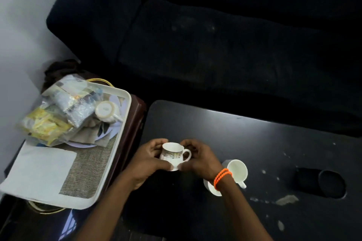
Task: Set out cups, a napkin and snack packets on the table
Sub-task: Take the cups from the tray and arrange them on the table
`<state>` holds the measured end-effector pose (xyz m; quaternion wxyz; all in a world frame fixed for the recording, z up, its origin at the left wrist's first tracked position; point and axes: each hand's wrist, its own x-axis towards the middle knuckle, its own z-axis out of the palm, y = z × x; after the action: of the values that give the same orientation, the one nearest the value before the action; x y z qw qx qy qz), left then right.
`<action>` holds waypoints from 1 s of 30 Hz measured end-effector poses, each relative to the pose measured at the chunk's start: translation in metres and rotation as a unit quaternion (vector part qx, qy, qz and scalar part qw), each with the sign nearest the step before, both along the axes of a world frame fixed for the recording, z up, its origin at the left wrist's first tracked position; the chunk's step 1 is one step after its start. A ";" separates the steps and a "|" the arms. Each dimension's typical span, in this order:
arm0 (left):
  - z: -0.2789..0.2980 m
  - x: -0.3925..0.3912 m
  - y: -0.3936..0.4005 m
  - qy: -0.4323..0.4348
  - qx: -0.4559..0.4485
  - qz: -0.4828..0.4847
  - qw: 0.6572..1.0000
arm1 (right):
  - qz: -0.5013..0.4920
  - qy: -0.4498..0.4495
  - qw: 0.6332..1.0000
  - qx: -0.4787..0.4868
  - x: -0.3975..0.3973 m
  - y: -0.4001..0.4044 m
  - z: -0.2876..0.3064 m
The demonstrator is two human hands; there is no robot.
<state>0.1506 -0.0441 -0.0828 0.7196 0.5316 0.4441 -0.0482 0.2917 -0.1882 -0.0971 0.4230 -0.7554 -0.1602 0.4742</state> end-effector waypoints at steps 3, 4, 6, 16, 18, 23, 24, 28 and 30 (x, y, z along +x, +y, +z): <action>-0.023 0.017 -0.032 -0.018 0.054 -0.018 0.998 | 0.058 -0.084 0.994 -0.047 0.022 -0.017 0.001; -0.030 0.021 -0.041 -0.020 0.072 -0.025 0.997 | 0.078 -0.110 0.989 -0.056 0.027 -0.022 0.000; -0.040 0.028 -0.058 -0.019 0.127 -0.045 0.991 | 0.108 -0.148 0.981 -0.069 0.034 -0.030 -0.002; -0.061 0.034 -0.100 -0.028 0.341 -0.119 0.932 | 0.150 -0.215 0.959 -0.107 0.039 -0.047 -0.016; -0.064 0.033 -0.102 -0.023 0.345 -0.125 0.930 | 0.155 -0.213 0.958 -0.110 0.038 -0.049 -0.016; -0.071 0.026 -0.097 -0.013 0.332 -0.160 0.929 | 0.148 -0.218 0.958 -0.113 0.039 -0.054 -0.016; -0.072 0.024 -0.094 -0.010 0.327 -0.168 0.930 | 0.138 -0.216 0.960 -0.115 0.040 -0.055 -0.017; -0.070 0.012 -0.081 -0.020 0.301 -0.185 0.935 | 0.086 -0.199 0.970 -0.114 0.039 -0.052 -0.016; -0.066 0.005 -0.071 -0.031 0.310 -0.177 0.933 | 0.079 -0.202 0.969 -0.120 0.037 -0.046 -0.012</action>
<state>0.1555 -0.1155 -0.1489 0.5118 0.7998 0.3131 -0.0185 0.3283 -0.2339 -0.1095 0.2491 -0.8658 -0.2435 0.3593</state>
